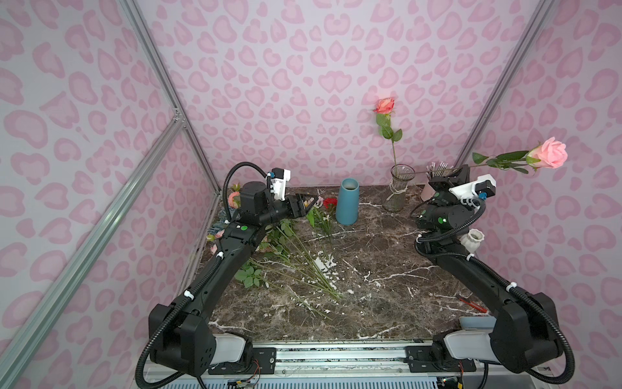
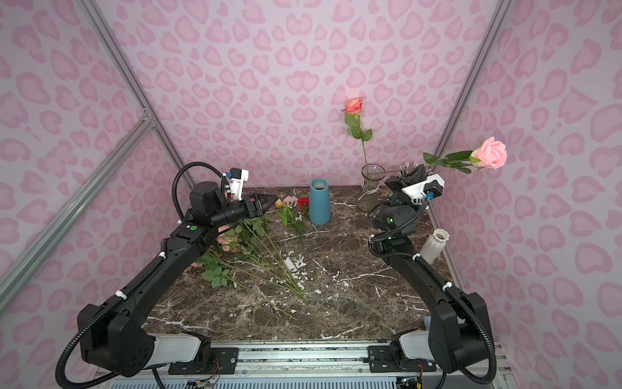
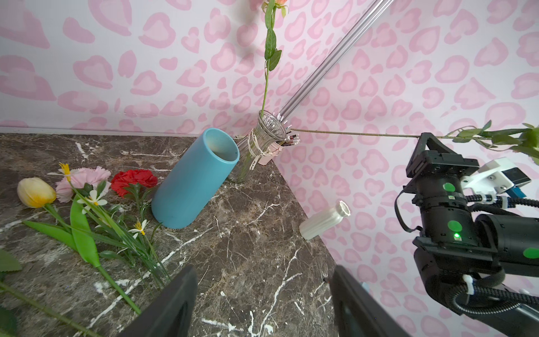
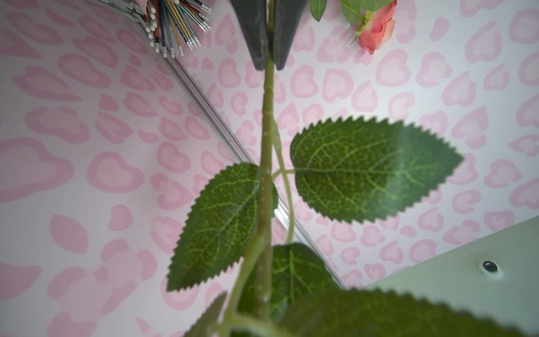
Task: Place the pink flowers into the vase
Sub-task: Place the flower in the vase.
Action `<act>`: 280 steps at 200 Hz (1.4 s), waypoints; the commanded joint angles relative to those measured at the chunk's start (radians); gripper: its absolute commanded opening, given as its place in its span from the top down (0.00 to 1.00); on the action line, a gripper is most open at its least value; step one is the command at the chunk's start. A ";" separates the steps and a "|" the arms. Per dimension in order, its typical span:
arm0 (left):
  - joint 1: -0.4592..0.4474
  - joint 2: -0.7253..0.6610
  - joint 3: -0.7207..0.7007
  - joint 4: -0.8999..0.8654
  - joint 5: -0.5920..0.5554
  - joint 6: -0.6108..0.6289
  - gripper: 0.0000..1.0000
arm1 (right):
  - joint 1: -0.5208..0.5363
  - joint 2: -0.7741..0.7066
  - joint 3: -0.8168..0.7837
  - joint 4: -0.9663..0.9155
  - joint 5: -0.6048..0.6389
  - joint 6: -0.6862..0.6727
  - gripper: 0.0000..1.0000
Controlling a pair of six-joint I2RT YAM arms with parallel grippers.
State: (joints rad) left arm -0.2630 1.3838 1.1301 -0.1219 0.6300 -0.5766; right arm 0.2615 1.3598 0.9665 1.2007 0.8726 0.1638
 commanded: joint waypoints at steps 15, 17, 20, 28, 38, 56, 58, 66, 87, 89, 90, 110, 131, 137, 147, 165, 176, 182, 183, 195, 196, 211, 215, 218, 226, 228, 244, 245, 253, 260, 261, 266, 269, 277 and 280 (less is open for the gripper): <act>0.002 0.011 -0.002 0.050 0.022 -0.003 0.25 | 0.002 0.060 0.018 0.213 0.052 -0.106 1.00; 0.003 0.012 -0.001 0.050 0.022 -0.004 0.25 | 0.002 0.066 0.021 0.217 0.055 -0.112 1.00; 0.003 0.012 -0.001 0.050 0.022 -0.004 0.25 | 0.004 0.072 0.025 0.225 0.059 -0.122 1.00; 0.003 0.014 -0.001 0.050 0.024 -0.003 0.25 | 0.005 0.093 0.032 0.250 0.060 -0.150 1.00; 0.003 0.017 -0.001 0.050 0.026 -0.003 0.25 | 0.007 0.117 0.039 0.275 0.068 -0.177 1.00; 0.005 0.022 -0.001 0.053 0.034 -0.006 0.25 | 0.007 0.149 0.048 0.312 0.066 -0.215 1.00; 0.006 0.024 -0.001 0.053 0.035 -0.006 0.25 | 0.007 0.153 0.050 0.317 0.066 -0.220 1.00; 0.005 0.027 -0.002 0.057 0.040 -0.009 0.25 | 0.007 0.166 0.052 0.338 0.064 -0.237 1.00; 0.008 0.033 -0.004 0.066 0.051 -0.014 0.25 | 0.005 0.202 0.067 0.370 0.062 -0.272 1.00; 0.009 0.033 -0.004 0.066 0.051 -0.014 0.25 | 0.005 0.205 0.068 0.372 0.062 -0.274 1.00; 0.009 0.033 -0.005 0.066 0.052 -0.014 0.25 | 0.005 0.207 0.068 0.373 0.062 -0.275 1.00; 0.010 0.036 -0.005 0.067 0.056 -0.014 0.25 | 0.006 0.232 0.073 0.398 0.047 -0.283 1.00; 0.011 0.037 -0.003 0.070 0.060 -0.016 0.25 | 0.021 0.243 0.068 0.426 0.051 -0.305 1.00; 0.013 0.037 -0.003 0.069 0.062 -0.015 0.25 | 0.028 0.256 0.067 0.459 0.059 -0.336 1.00; 0.016 0.037 -0.001 0.069 0.064 -0.017 0.25 | 0.036 0.277 0.078 0.501 0.080 -0.385 1.00; 0.015 0.035 -0.006 0.075 0.068 -0.020 0.25 | 0.034 0.298 0.092 0.494 0.076 -0.386 1.00; 0.016 0.034 -0.006 0.075 0.069 -0.019 0.25 | 0.034 0.303 0.091 0.482 0.059 -0.370 1.00; 0.015 0.034 -0.006 0.075 0.068 -0.019 0.25 | 0.035 0.301 0.096 0.463 0.052 -0.359 1.00; 0.015 0.034 -0.006 0.075 0.068 -0.019 0.25 | 0.036 0.301 0.096 0.460 0.051 -0.357 1.00; 0.016 0.032 -0.006 0.073 0.065 -0.017 0.26 | 0.042 0.296 0.100 0.433 0.040 -0.343 1.00; 0.016 0.032 -0.006 0.074 0.065 -0.017 0.25 | 0.043 0.295 0.099 0.434 0.040 -0.344 1.00; 0.018 0.032 -0.005 0.071 0.060 -0.017 0.26 | 0.052 0.289 0.100 0.435 0.036 -0.360 1.00; 0.018 0.032 -0.006 0.070 0.060 -0.017 0.26 | 0.053 0.286 0.098 0.436 0.034 -0.366 1.00; 0.018 0.030 -0.006 0.070 0.060 -0.017 0.25 | 0.054 0.285 0.097 0.436 0.031 -0.367 1.00; 0.018 0.031 -0.006 0.070 0.060 -0.017 0.25 | 0.056 0.281 0.098 0.435 0.024 -0.375 1.00; 0.018 0.031 -0.007 0.071 0.060 -0.017 0.25 | 0.057 0.281 0.098 0.435 0.021 -0.377 1.00; 0.018 0.028 -0.007 0.074 0.062 -0.019 0.26 | 0.056 0.284 0.112 0.425 0.016 -0.398 1.00; 0.018 0.028 -0.007 0.074 0.062 -0.019 0.26 | 0.057 0.285 0.114 0.426 0.016 -0.400 1.00; 0.018 0.025 -0.007 0.075 0.062 -0.019 0.26 | 0.063 0.290 0.125 0.423 0.016 -0.417 1.00; 0.018 0.022 -0.007 0.073 0.062 -0.017 0.26 | 0.067 0.296 0.139 0.415 0.016 -0.439 1.00; 0.018 0.022 -0.008 0.074 0.061 -0.017 0.26 | 0.068 0.297 0.143 0.413 0.017 -0.441 1.00; 0.018 0.021 -0.008 0.074 0.060 -0.016 0.26 | 0.074 0.305 0.161 0.407 0.020 -0.462 1.00; 0.018 0.021 -0.008 0.074 0.061 -0.016 0.26 | 0.078 0.311 0.171 0.406 0.022 -0.477 1.00; 0.018 0.021 -0.009 0.074 0.060 -0.016 0.26 | 0.088 0.327 0.202 0.405 0.025 -0.521 1.00; 0.018 0.021 -0.008 0.074 0.060 -0.016 0.26 | 0.092 0.334 0.215 0.401 0.025 -0.538 1.00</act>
State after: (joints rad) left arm -0.2451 1.4113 1.1229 -0.0853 0.6907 -0.5957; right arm 0.3298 1.6623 1.1103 1.5936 0.9024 -0.2440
